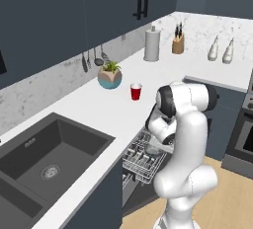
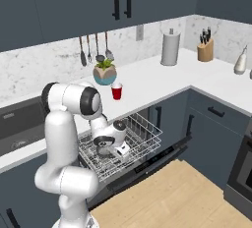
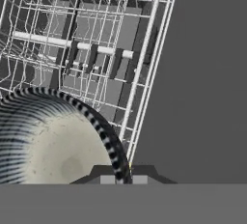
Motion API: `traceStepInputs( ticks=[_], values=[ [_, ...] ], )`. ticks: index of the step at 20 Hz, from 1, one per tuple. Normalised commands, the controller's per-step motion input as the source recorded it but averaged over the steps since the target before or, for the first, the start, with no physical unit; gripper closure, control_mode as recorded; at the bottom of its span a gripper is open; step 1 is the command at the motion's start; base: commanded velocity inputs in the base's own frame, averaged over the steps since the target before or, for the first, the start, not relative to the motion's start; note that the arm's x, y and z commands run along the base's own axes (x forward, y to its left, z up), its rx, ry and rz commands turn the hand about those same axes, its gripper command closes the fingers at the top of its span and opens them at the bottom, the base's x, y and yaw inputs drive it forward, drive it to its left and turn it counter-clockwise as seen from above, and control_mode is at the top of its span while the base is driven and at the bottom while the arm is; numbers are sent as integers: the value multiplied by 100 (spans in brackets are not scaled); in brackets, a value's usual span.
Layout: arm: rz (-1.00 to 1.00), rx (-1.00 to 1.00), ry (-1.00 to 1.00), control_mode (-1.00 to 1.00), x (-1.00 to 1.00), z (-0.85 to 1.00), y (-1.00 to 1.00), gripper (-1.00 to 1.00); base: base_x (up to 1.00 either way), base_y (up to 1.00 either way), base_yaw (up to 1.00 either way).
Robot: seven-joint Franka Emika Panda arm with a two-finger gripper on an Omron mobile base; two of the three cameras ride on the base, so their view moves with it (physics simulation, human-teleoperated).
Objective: Pick up the cup and bowl from the counter, place them in the dishwasher, and close the dishwasher door.
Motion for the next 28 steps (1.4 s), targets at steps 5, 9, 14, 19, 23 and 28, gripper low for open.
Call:
traceStepInputs(
  ticks=[5,9,14,19,23,28],
  values=[
    [0,0,-16,-100,25,-30,58,100,0,0,0],
    [0,-3,-1,-100,0,-75,2,100,0,0,0],
    [0,-3,-4,-100,-14,-54,-4,100,0,0,0],
    [0,-1,-3,-100,-43,-45,-25,-100,0,0,0],
    [-1,0,-2,-100,-16,-10,-19,-100,0,0,0],
    [-2,2,-7,-100,-8,82,-12,-100,0,0,0]
  ],
)
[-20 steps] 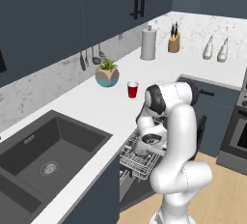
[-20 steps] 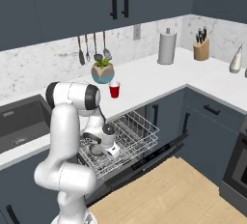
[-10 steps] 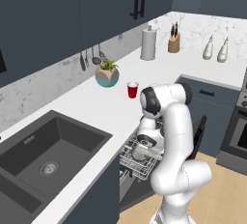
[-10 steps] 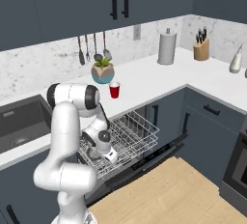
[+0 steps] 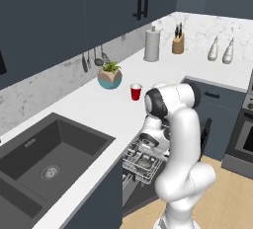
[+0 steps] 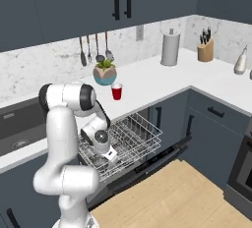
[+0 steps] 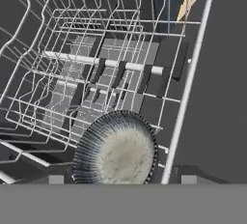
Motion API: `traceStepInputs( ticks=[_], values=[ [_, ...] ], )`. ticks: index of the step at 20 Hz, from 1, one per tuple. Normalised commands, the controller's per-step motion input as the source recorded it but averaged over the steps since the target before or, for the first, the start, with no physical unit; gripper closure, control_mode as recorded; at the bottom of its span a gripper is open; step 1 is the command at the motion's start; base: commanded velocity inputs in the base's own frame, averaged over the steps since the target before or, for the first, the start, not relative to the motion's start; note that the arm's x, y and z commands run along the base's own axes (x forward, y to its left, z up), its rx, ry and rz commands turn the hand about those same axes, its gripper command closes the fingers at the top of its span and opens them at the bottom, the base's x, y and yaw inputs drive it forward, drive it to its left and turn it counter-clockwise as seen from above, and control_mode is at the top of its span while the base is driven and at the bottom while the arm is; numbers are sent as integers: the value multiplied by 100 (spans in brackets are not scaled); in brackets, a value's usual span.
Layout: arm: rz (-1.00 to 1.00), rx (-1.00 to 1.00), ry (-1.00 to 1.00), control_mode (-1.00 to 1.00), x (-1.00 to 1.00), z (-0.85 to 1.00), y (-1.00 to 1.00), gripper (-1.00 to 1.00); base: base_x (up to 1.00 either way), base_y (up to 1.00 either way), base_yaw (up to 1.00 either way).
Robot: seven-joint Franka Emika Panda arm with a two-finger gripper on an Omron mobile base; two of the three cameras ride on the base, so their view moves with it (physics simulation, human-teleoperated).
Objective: Pick up the cup and bowl from the counter, place them in the dishwasher, and close the dishwasher door.
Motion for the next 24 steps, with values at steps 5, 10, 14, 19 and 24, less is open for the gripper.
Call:
traceStepInputs(
  ticks=[5,10,14,19,24],
  values=[
    [-3,10,-3,-100,-48,99,-68,-100,0,0,0],
    [-3,16,-1,-100,-24,100,-59,-100,0,0,0],
    [0,15,0,-100,2,100,-48,-100,0,0,0],
    [0,15,1,-100,8,100,-32,-100,0,0,0],
    [0,15,4,-100,18,100,-24,-100,0,0,0]
  ],
)
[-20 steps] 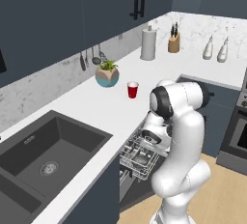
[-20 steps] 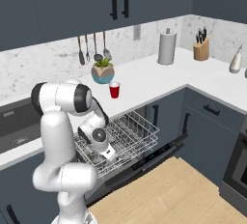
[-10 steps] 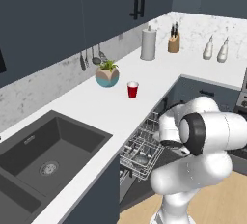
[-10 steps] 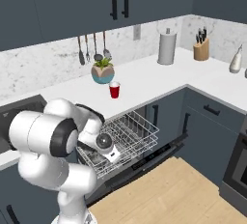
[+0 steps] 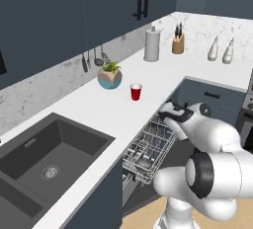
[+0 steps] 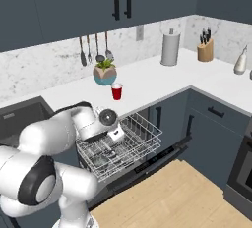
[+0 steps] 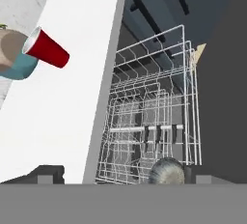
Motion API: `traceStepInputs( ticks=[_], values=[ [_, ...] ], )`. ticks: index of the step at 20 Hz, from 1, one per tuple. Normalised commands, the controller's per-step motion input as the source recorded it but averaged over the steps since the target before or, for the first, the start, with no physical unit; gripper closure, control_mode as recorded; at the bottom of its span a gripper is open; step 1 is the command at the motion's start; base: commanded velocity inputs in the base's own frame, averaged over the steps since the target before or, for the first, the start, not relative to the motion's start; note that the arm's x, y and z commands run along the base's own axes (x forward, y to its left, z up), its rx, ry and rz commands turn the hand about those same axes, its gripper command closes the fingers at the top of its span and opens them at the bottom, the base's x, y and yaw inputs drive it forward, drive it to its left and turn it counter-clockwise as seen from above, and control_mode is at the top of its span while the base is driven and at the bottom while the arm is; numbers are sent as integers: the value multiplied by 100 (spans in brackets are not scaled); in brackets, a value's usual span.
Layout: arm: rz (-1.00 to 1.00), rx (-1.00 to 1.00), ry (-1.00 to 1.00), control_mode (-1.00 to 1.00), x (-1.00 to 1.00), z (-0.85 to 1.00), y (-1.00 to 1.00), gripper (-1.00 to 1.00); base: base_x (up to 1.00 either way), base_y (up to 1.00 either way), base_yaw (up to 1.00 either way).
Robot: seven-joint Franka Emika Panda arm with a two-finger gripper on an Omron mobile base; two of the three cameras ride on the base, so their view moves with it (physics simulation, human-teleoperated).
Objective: Pick up the cup and bowl from the counter, place them in the dishwasher, and close the dishwasher door.
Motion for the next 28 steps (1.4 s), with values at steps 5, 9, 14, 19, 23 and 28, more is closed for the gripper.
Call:
traceStepInputs(
  ticks=[5,9,14,19,23,28],
  values=[
    [0,24,17,-100,59,100,-22,-100,0,0,0],
    [0,25,13,-100,88,71,-6,-100,0,0,0],
    [0,13,0,-100,79,-12,34,-100,0,0,0],
    [0,0,0,-100,36,-45,64,-100,0,0,0],
    [0,0,0,-100,33,-40,43,-100,0,0,0],
    [0,0,0,-100,50,-29,16,-100,0,0,0]
  ],
)
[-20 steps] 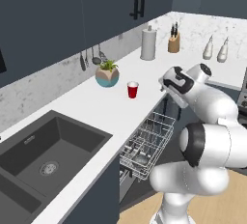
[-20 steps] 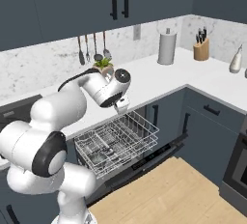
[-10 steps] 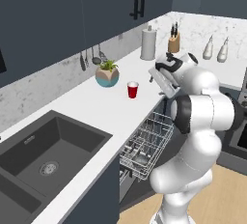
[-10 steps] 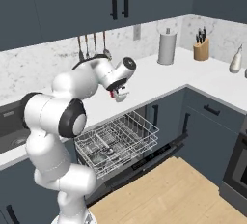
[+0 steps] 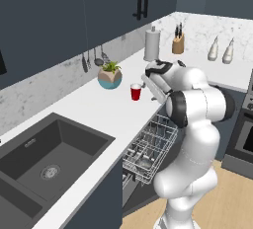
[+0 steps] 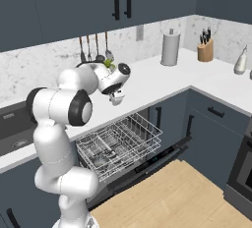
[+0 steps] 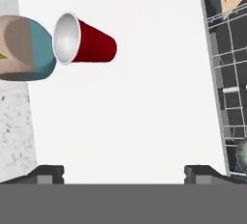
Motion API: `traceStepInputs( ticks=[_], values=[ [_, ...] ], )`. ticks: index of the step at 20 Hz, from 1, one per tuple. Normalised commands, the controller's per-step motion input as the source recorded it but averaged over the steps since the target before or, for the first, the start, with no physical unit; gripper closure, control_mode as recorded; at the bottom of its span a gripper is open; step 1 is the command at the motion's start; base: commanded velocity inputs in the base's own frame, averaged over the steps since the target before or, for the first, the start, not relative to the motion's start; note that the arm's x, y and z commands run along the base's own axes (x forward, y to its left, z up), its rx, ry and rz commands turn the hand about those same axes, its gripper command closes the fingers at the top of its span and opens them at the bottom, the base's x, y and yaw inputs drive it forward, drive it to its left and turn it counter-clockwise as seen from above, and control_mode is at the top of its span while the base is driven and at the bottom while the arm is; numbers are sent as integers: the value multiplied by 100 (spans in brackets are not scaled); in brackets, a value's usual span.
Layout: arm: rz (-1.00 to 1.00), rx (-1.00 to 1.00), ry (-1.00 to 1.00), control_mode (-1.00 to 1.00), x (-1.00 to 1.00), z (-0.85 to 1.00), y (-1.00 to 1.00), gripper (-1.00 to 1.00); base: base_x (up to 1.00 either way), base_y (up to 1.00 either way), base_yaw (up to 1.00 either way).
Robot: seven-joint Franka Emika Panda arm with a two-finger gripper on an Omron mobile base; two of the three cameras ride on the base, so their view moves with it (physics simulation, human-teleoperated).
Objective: Pick up the cup and bowl from the counter, place them in the dishwasher, and close the dishwasher door.
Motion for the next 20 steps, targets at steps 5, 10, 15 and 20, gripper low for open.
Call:
traceStepInputs(
  ticks=[5,10,15,20],
  values=[
    [-1,0,-4,-100,54,-6,0,-100,0,0,0],
    [0,0,-5,-100,40,-19,0,-100,0,0,0],
    [0,0,-1,-100,29,-33,0,-100,0,0,0],
    [0,0,-4,-100,33,-3,0,-100,0,0,0]
  ],
)
